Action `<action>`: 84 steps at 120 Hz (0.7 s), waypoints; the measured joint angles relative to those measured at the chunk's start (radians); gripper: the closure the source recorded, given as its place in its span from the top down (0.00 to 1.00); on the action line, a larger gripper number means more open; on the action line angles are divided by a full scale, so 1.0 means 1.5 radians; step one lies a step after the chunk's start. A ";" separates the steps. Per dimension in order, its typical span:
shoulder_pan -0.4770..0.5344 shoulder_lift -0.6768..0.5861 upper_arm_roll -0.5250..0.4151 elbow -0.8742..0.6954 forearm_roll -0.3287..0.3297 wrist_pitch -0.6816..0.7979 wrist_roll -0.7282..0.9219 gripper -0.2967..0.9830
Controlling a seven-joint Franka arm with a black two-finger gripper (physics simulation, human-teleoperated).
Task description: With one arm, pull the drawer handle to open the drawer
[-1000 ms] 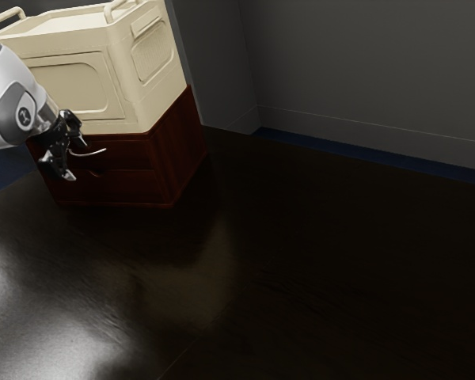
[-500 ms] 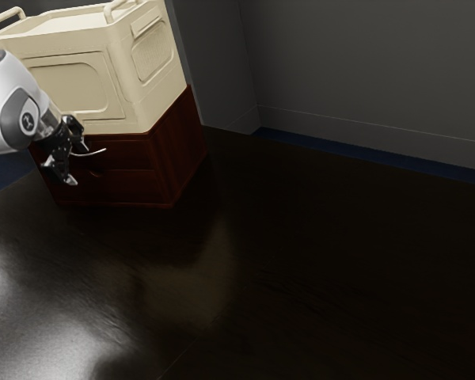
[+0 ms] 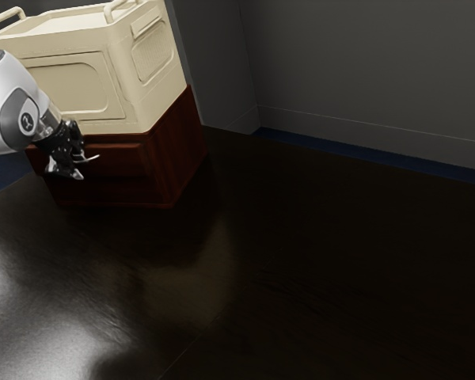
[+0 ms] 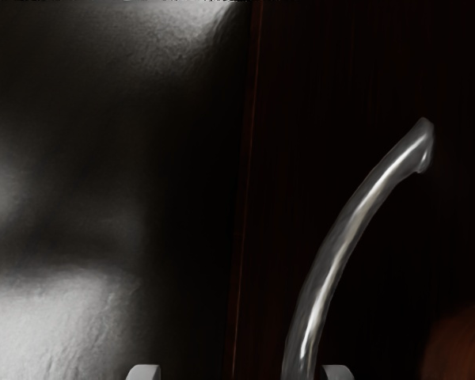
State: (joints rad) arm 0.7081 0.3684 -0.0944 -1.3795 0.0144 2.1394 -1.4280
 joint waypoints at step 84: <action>0.008 -0.076 0.007 -0.096 0.001 0.000 0.002 0.31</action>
State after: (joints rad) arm 0.7196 0.2538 -0.0833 -1.5236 0.0165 2.1395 -1.4247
